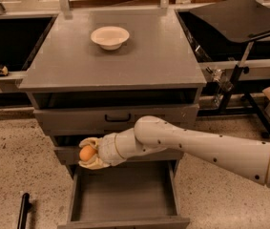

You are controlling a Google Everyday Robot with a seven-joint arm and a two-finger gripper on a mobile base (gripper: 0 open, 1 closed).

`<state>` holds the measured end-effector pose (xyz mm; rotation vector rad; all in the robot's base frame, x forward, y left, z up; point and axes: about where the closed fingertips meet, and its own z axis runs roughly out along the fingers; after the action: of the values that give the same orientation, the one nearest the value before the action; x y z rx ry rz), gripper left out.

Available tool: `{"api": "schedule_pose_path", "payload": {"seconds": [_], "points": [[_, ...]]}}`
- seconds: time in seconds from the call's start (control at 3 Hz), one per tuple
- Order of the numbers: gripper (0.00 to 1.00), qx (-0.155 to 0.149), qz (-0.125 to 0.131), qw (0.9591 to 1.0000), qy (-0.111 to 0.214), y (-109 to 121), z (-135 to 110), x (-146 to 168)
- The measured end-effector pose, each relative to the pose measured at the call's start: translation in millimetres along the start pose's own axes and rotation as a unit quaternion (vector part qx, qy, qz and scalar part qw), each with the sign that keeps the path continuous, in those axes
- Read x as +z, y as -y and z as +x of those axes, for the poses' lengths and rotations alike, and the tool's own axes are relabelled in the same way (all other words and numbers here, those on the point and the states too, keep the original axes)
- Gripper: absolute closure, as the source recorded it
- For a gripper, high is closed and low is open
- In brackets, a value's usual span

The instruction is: Place orange into bottom drawer

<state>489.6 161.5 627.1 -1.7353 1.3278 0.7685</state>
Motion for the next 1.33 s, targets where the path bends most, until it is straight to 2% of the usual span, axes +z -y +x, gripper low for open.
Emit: {"api": "schedule_pose_path", "payload": {"seconds": [0.33,0.67,1.0,1.33], "points": [[1.0,-0.001,-0.002,1.0,0.0,-1,-1,0],[1.0,0.033,0.011,0.9993,-0.015,0,26,2],[1.0,0.044,0.06,0.9972,-0.007,10,66,3],[1.0,0.041,0.09,0.995,0.013,1,132,24]]}}
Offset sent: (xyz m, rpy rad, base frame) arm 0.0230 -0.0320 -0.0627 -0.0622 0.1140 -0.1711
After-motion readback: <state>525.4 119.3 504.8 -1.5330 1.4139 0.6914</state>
